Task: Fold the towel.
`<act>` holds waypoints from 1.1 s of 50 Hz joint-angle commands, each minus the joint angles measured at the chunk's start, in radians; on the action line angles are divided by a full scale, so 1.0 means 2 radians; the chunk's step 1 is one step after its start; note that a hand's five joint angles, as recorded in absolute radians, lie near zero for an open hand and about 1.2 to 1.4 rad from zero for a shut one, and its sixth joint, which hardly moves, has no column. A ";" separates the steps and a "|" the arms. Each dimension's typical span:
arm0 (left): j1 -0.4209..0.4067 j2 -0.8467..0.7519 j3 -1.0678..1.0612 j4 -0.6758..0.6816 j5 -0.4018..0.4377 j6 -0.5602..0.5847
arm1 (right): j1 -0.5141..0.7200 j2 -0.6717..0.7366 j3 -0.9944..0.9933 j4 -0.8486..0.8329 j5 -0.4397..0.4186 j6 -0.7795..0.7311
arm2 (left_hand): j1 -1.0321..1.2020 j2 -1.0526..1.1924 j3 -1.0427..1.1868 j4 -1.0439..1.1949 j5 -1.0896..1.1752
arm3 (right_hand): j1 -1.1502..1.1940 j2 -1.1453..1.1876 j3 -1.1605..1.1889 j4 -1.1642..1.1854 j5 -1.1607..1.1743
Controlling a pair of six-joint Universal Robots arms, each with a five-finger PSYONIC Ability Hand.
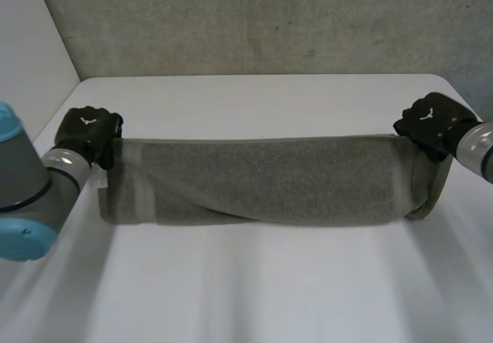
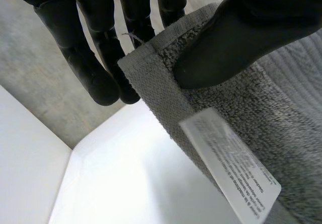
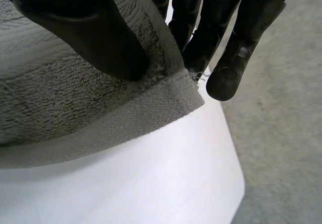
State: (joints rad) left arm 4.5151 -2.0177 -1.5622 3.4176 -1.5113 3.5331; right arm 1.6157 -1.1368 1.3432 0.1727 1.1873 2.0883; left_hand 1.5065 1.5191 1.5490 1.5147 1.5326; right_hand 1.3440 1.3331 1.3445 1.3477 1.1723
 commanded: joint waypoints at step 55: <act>-0.041 -0.043 0.016 0.016 -0.031 0.014 | -0.035 -0.030 0.045 -0.031 0.011 0.373 | -0.651 -0.657 -0.672 -0.655 -0.751 | -0.536 -0.530 -0.536 -0.538 -0.537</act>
State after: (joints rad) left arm 4.4341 -2.1244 -1.4642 3.4440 -1.6146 3.5616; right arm 1.6160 -1.1928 1.4031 -0.0550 1.2280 2.7103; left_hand 0.2651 0.2591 0.2482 0.2617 0.2219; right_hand 0.2332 0.2526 0.2501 0.2593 0.0596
